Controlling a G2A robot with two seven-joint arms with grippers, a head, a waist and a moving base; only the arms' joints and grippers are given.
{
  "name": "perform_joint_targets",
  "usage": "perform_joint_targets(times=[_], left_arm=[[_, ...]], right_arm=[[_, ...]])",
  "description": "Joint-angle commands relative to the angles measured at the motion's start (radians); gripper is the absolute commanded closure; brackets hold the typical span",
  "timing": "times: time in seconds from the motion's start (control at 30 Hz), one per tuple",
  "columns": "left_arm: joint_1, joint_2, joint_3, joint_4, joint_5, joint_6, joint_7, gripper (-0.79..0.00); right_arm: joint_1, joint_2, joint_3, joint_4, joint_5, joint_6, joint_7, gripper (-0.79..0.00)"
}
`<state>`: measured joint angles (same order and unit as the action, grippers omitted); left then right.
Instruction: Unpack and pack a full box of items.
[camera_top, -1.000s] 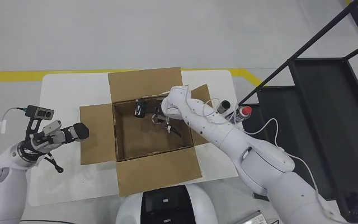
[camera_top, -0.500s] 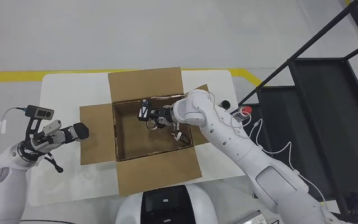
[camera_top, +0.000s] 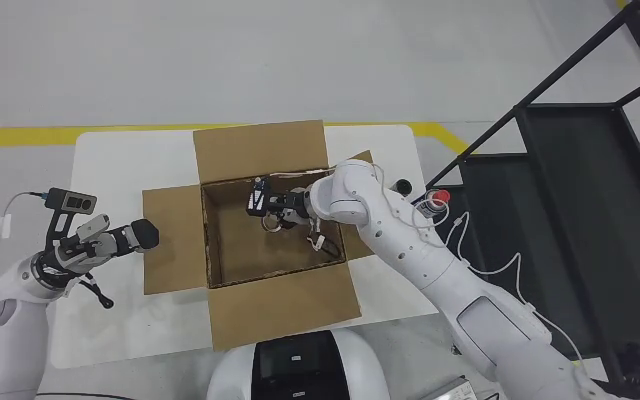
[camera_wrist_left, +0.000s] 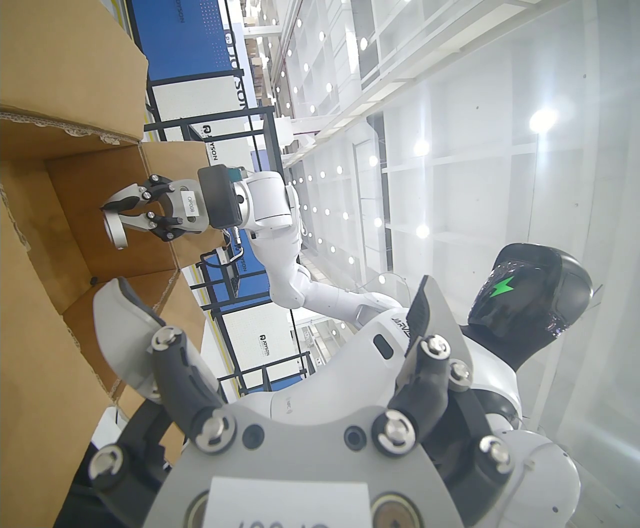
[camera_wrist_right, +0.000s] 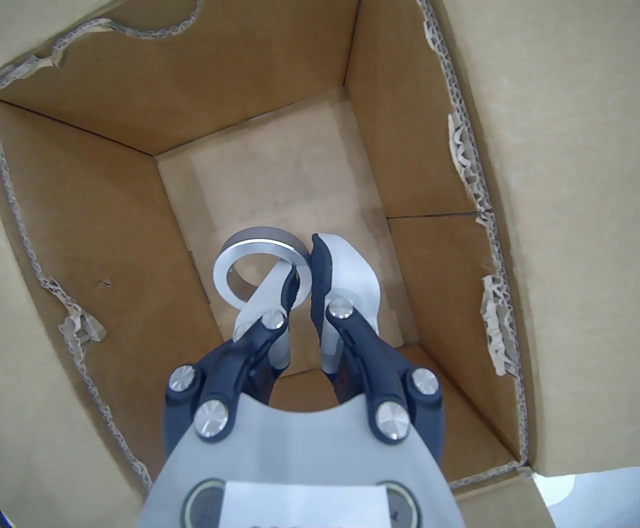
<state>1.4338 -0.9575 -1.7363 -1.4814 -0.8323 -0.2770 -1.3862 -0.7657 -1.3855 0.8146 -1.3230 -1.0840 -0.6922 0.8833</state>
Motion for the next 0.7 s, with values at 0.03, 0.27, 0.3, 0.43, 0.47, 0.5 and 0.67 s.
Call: perform_joint_targets(times=[0.03, 0.27, 0.3, 0.43, 0.47, 0.5, 0.67], left_arm=[[0.0, 0.0, 0.0, 0.0, 0.0, 0.0, 0.0, -0.785], [0.0, 0.0, 0.0, 0.0, 0.0, 0.0, 0.0, -0.785], [0.0, 0.0, 0.0, 0.0, 0.0, 0.0, 0.0, -0.785], [0.0, 0.0, 0.0, 0.0, 0.0, 0.0, 0.0, -0.785], [0.0, 0.0, 0.0, 0.0, 0.0, 0.0, 0.0, -0.785], [0.0, 0.0, 0.0, 0.0, 0.0, 0.0, 0.0, -0.785], [0.0, 0.0, 0.0, 0.0, 0.0, 0.0, 0.0, -0.785]], right_arm=[[0.0, 0.0, 0.0, 0.0, 0.0, 0.0, 0.0, 0.0], [0.0, 0.0, 0.0, 0.0, 0.0, 0.0, 0.0, 0.0], [0.0, 0.0, 0.0, 0.0, 0.0, 0.0, 0.0, 0.0], [-0.009, 0.0, 0.002, 0.001, 0.008, 0.006, -0.014, 0.0], [-0.013, 0.003, 0.01, -0.008, 0.022, -0.003, -0.026, 0.0], [-0.015, 0.007, 0.02, -0.023, 0.038, -0.028, -0.025, 0.0], [-0.071, 0.053, 0.134, -0.155, 0.19, -0.207, 0.038, 0.0]])
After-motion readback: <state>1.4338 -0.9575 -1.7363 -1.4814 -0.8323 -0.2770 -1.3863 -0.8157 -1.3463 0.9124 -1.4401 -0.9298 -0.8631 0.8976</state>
